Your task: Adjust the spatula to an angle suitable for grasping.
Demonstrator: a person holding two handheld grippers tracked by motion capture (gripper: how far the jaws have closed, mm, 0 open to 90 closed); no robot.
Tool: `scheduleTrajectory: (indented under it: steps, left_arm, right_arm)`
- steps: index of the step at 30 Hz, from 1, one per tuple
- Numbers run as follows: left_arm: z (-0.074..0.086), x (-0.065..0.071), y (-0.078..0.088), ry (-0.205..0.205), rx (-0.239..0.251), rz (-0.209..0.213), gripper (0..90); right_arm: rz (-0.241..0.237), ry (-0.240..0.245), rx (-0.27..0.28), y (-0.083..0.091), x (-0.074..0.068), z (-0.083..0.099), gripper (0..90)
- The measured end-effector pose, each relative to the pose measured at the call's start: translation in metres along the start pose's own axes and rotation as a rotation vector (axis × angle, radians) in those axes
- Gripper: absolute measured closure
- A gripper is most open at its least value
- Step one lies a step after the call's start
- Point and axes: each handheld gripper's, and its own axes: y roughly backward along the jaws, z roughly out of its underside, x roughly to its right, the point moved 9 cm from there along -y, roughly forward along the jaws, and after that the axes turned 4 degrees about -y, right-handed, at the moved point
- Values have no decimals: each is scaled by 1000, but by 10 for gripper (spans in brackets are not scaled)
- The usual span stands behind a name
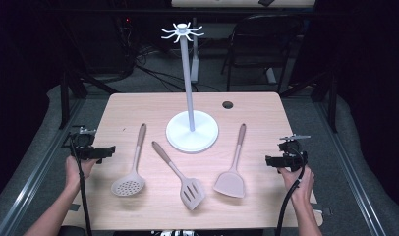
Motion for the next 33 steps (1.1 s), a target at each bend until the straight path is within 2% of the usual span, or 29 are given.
scheduleTrajectory:
  steps: [5,7,10,12,15,21,27,30,33]
  left_arm:
    - [-7,11,5,-29,22,11,1]
    - [-8,14,8,-35,26,16,1]
    - [-7,16,9,-18,18,31,1]
    - [-7,17,11,-6,18,36,1]
    - [-6,16,9,-42,6,-3,1]
    - [-3,17,6,-26,-10,24,1]
    - [-4,21,5,-41,-9,28,1]
    - [-4,22,5,-44,-12,29,1]
    - [-3,20,5,-42,-12,32,1]
  right_arm:
    - [-80,-62,-10,2,-3,1,136]
    - [-92,-61,-14,3,-5,0,137]
    - [-111,-66,-14,3,-10,-1,141]
    - [-124,-65,-28,1,-15,0,144]
    - [-117,-46,-52,-3,-20,1,163]
    - [-133,-34,-53,-2,-27,0,180]
    - [-153,-21,-69,-9,-41,-2,237]
    - [-171,-8,-75,-14,-54,-4,301]
    - [-209,-1,-78,-16,-65,-3,342]
